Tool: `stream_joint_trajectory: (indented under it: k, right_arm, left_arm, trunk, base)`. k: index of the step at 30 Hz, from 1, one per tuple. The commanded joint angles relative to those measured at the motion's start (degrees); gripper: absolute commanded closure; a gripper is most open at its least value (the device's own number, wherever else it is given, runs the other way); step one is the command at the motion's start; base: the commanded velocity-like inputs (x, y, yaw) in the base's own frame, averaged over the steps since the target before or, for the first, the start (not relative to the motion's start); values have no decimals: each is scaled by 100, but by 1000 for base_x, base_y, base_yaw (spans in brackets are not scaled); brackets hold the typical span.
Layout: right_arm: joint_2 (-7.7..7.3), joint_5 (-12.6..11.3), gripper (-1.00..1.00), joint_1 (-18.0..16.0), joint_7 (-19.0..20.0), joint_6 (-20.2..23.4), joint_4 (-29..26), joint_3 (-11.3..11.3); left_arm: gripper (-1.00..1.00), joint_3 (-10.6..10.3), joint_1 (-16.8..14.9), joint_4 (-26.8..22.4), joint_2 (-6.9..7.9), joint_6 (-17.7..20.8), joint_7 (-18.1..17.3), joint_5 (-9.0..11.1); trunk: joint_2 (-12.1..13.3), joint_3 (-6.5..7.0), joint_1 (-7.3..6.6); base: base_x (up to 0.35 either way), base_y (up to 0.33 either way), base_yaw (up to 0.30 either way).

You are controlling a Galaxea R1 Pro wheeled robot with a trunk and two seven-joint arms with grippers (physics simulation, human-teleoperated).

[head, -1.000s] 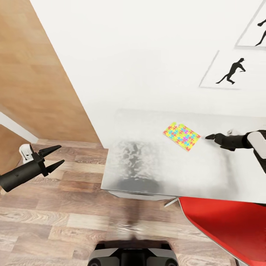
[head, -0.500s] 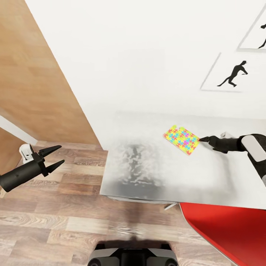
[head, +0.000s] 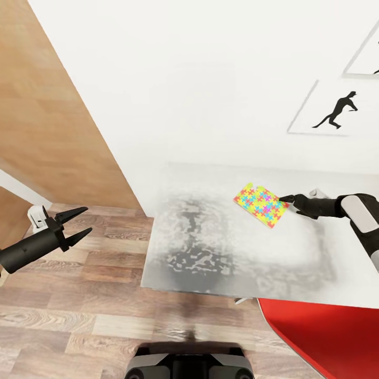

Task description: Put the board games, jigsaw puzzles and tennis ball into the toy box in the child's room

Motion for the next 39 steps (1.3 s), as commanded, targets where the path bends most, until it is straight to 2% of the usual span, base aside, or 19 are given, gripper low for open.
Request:
stream_joint_trajectory:
  k: [1,27,39]
  right_arm:
    - [-5,34,-100,-4,49,8,1,17]
    - [6,33,-100,1,105,-15,157,14]
    - [18,34,-100,1,107,-16,178,17]
  left_arm:
    - [-100,6,-3,-4,0,18,58,61]
    - [-100,5,-3,-4,-1,18,58,61]
    - [-100,5,-2,-4,-1,18,58,61]
  trunk:
    - [-10,-8,3]
    - [-10,-8,3]
    - [-10,-8,3]
  base:
    - [16,0,0]
    - [3,0,4]
    - [0,0,199]
